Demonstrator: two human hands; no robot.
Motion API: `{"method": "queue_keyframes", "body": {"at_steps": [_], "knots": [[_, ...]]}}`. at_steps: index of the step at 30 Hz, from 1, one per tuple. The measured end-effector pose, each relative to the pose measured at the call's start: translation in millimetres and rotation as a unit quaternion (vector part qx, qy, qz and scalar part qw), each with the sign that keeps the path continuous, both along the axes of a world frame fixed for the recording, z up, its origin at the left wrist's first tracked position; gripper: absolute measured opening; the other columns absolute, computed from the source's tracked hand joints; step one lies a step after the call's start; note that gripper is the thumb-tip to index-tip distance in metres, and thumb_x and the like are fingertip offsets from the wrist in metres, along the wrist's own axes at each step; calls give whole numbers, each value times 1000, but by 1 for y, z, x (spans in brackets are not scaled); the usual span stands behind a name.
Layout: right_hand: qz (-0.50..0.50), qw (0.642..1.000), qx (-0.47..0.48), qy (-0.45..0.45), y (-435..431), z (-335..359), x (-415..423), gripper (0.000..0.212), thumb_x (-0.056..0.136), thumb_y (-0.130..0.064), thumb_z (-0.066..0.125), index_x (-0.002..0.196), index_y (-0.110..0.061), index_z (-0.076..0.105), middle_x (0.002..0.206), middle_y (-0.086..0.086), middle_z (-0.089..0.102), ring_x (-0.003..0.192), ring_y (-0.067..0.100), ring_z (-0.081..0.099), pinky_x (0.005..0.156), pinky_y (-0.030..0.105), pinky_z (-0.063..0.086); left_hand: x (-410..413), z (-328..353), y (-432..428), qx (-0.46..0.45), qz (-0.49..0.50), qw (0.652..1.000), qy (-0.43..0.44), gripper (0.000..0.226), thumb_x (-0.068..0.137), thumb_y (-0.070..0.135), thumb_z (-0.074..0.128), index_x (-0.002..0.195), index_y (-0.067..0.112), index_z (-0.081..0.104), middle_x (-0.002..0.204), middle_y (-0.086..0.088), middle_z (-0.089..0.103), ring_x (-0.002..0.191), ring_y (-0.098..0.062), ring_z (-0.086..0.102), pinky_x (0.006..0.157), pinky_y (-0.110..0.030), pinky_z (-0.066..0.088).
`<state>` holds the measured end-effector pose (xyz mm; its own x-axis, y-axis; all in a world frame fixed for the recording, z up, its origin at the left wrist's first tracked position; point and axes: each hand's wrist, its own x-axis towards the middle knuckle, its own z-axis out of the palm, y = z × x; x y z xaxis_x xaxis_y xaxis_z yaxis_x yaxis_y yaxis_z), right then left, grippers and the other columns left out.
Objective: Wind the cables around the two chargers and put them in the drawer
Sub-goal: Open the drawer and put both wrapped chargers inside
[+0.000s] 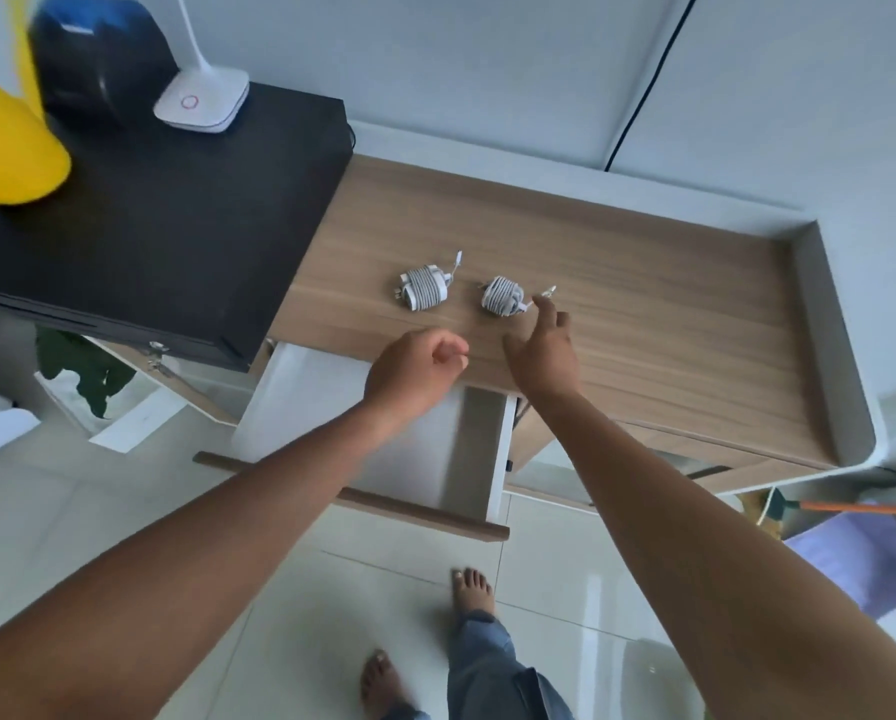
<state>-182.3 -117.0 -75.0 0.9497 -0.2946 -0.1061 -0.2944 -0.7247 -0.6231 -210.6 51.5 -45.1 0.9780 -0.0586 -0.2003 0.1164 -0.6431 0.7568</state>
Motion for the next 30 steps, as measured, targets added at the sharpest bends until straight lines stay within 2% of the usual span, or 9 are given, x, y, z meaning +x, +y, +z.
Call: {"method": "queue_keyframes", "body": {"at_steps": [2,3,5,7,9,14,19,25,30], "knots": [[7,1000,-8,16,-1,5,16,73,85,-31,66,146,-22,27,141,12,33,113,38,56,90,43,47,37,-5,4,85,6,995,-55,41,81,24,67,119,37,63,119,7,57,115,-17,54,92,-34,49],[14,999,-16,25,-2,5,24,79,83,-34,69,147,-22,24,142,12,31,115,38,55,92,43,46,53,-9,6,130,1,990,-62,54,80,20,67,129,39,56,133,2,48,125,-22,45,97,-37,46],[33,998,-34,50,-4,3,38,87,80,-39,72,148,-24,21,143,13,29,122,37,50,99,43,44,78,-14,10,198,-24,978,-62,73,80,15,66,142,44,40,152,-2,30,135,-27,32,101,-41,43],[50,995,-47,73,-6,0,51,89,79,-41,73,149,-26,20,144,13,29,128,35,43,103,43,40,98,-17,11,239,-61,968,-39,83,82,12,64,148,46,28,160,-4,17,141,-30,25,104,-42,39],[66,993,-59,78,-7,-5,59,88,79,-42,73,149,-27,23,141,14,33,129,35,40,103,44,39,110,-21,9,258,-95,961,-16,83,84,10,60,149,47,24,160,-3,16,140,-31,26,105,-41,38],[103,990,-69,60,-10,-16,73,69,83,-36,68,143,-24,36,134,15,42,124,36,41,101,42,38,124,-39,8,235,-112,964,-46,73,83,5,59,142,45,41,141,7,42,128,-23,42,98,-34,43],[114,992,-51,27,-9,-24,71,56,83,-24,68,135,-20,46,129,12,48,118,33,44,98,41,40,119,-41,20,194,-96,974,-67,66,81,18,71,137,43,48,134,8,51,123,-20,46,94,-32,44],[130,991,-21,7,1,-21,47,54,81,-24,69,132,-18,51,125,11,51,116,32,47,98,41,41,73,-39,42,128,-68,986,-81,67,75,21,76,134,37,51,128,8,56,117,-17,52,89,-31,46],[198,980,-9,-22,22,-20,-7,56,76,-20,72,129,-16,54,121,12,55,111,35,51,90,41,47,10,-40,59,91,-47,991,-81,66,74,26,78,132,32,46,128,9,56,111,-15,54,85,-35,50]]}}
